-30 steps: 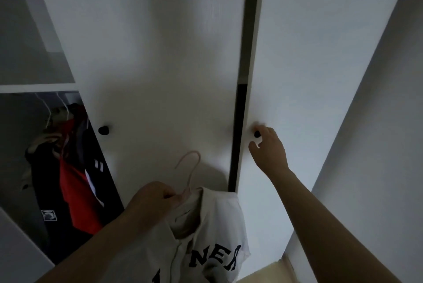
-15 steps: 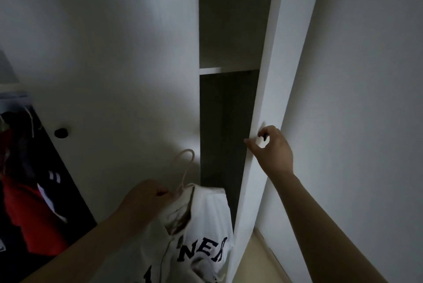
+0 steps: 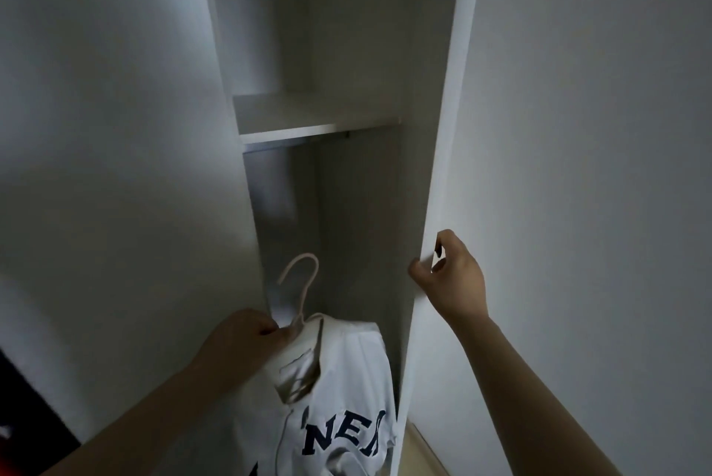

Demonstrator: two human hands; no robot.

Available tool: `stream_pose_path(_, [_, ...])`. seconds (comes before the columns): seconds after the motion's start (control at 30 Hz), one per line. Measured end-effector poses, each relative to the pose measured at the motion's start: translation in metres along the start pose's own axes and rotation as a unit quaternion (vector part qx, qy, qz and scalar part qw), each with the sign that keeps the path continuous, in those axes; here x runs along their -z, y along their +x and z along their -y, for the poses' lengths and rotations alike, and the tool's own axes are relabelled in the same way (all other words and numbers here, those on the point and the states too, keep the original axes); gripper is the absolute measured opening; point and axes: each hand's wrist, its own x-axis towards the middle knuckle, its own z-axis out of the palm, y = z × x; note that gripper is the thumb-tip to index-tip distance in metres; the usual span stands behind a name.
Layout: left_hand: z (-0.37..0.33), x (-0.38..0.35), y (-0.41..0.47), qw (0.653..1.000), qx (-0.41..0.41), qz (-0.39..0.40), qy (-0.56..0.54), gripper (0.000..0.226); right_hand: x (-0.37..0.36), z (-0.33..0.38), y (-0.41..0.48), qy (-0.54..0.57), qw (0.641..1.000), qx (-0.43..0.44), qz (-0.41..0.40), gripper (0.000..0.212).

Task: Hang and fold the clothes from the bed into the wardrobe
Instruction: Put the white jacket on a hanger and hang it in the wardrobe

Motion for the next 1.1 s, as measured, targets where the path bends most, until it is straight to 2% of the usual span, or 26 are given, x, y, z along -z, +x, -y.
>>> stream_pose_path(0.17, [-0.043, -0.026, 0.015, 1.000, -0.023, -0.002, -0.007, 0.062, 0.037, -0.044, 0.013, 0.036, 0.999, 0.000, 0.015, 0.025])
stream_pose_path(0.3, [-0.072, -0.050, 0.019, 1.000, -0.014, -0.006, -0.009, 0.062, 0.066, -0.075, 0.026, 0.012, 1.000, 0.019, 0.000, 0.019])
stream_pose_path(0.53, [-0.100, -0.070, 0.027, 0.999, -0.034, -0.003, -0.015, 0.059, 0.090, -0.104, 0.040, 0.028, 0.999, -0.018, -0.006, 0.019])
stream_pose_path(0.63, [-0.111, -0.071, 0.030, 0.999, -0.048, -0.002, -0.004, 0.062, 0.094, -0.108, 0.038, 0.079, 0.994, -0.063, -0.048, 0.013])
stream_pose_path(0.7, [-0.116, -0.072, 0.031, 0.998, -0.059, -0.002, 0.001, 0.061, 0.095, -0.109, 0.031, 0.107, 0.987, -0.090, -0.078, 0.021])
stream_pose_path(0.8, [-0.122, -0.071, 0.032, 0.998, -0.065, -0.001, -0.001, 0.062, 0.094, -0.108, 0.013, 0.137, 0.977, -0.093, -0.133, 0.035])
stream_pose_path(0.87, [-0.124, -0.070, 0.033, 0.997, -0.072, 0.004, -0.002, 0.064, 0.093, -0.106, 0.001, 0.117, 0.975, -0.081, -0.172, 0.031])
stream_pose_path(0.93, [-0.125, -0.069, 0.032, 0.997, -0.078, 0.010, -0.006, 0.066, 0.090, -0.104, -0.007, 0.116, 0.983, -0.047, -0.138, 0.022])
stream_pose_path(1.0, [-0.126, -0.067, 0.031, 0.996, -0.089, 0.017, -0.008, 0.066, 0.087, -0.100, -0.011, 0.106, 0.994, 0.015, -0.027, 0.018])
stream_pose_path(1.1, [-0.126, -0.063, 0.029, 0.993, -0.114, 0.021, -0.005, 0.064, 0.081, -0.092, -0.019, 0.044, 0.981, 0.094, 0.163, 0.036])
